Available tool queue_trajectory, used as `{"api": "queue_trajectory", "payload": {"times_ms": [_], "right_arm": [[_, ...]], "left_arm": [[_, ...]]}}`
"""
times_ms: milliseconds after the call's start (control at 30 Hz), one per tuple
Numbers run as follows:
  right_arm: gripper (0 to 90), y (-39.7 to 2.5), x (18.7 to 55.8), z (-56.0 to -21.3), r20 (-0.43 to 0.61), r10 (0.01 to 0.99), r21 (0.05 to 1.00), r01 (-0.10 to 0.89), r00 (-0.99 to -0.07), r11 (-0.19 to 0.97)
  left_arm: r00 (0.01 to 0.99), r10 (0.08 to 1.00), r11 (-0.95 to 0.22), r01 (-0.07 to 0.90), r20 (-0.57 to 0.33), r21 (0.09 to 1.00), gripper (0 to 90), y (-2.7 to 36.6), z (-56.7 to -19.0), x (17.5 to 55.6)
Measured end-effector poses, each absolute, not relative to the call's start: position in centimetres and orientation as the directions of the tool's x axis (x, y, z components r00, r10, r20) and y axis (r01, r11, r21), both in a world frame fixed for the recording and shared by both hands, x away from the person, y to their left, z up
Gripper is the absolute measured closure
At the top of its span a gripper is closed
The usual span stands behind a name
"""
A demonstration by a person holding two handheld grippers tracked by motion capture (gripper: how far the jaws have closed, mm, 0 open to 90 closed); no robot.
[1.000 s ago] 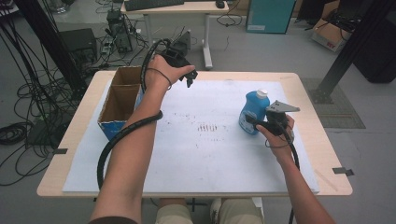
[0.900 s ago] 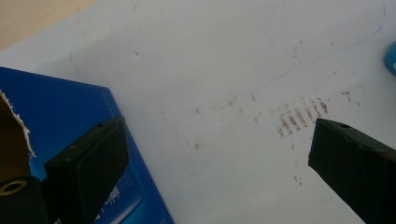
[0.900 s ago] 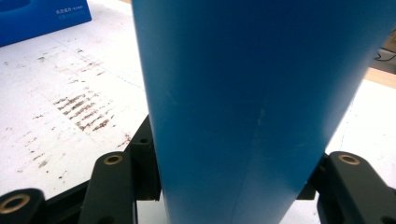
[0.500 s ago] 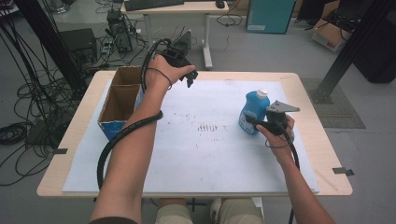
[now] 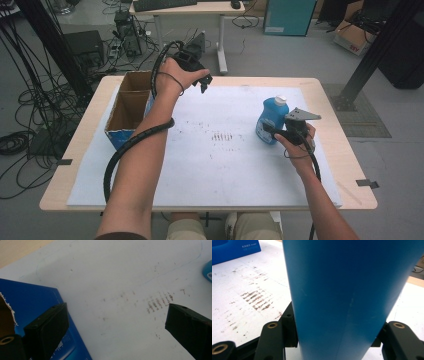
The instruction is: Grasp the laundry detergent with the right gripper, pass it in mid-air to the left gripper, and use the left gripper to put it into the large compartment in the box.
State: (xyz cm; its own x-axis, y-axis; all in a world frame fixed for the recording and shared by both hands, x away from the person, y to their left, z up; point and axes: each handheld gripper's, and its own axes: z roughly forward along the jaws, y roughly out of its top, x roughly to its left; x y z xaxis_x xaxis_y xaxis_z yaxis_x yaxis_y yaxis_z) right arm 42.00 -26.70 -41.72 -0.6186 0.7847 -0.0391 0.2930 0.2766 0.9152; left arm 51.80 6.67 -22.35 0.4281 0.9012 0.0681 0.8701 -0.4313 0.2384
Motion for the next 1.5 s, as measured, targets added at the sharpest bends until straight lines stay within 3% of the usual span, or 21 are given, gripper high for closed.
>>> {"api": "queue_trajectory", "payload": {"times_ms": [1500], "right_arm": [[43.2, -26.64, 41.99, -41.68, -0.039, 0.787, 0.915, 0.295, -0.615, 0.276]], "left_arm": [[0.432, 0.9, -0.431, 0.866, 0.057, 0.253, 5.6, 7.21, -21.58, 51.26]]}}
